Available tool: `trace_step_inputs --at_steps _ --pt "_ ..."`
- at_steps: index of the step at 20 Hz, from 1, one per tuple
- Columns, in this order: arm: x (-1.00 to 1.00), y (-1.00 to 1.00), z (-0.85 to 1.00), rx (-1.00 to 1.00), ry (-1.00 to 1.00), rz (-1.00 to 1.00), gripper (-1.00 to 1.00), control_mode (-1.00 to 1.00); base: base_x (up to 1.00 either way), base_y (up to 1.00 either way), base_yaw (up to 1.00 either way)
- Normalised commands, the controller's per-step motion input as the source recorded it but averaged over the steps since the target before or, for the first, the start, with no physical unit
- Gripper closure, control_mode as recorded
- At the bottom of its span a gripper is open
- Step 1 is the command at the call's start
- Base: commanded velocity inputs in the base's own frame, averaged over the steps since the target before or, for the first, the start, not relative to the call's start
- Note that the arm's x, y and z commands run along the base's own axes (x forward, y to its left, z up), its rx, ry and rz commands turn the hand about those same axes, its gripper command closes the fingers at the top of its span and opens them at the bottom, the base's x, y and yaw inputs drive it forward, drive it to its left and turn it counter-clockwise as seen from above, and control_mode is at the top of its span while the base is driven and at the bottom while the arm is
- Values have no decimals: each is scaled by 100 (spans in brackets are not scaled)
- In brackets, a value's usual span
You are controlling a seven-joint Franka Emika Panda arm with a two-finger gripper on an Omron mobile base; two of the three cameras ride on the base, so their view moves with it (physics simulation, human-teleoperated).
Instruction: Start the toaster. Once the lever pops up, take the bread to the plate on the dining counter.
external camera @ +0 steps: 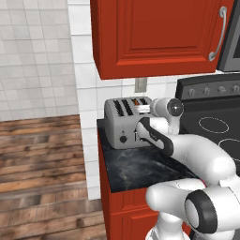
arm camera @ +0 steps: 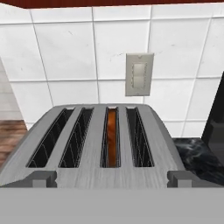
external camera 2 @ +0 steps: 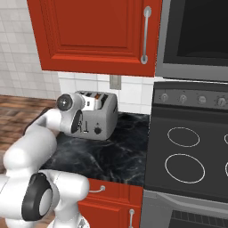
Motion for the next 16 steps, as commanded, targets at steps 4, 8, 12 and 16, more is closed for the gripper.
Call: trace_step_inputs --at_steps 4,8,12,16 --pt "25 0 0 0 0 0 -100 -100 0 0 0" --pt "25 0 0 0 0 0 -100 -100 0 0 0" --pt "26 0 0 0 0 0 -100 -100 0 0 0" --pt "22 0 0 0 0 0 -100 -100 0 0 0"
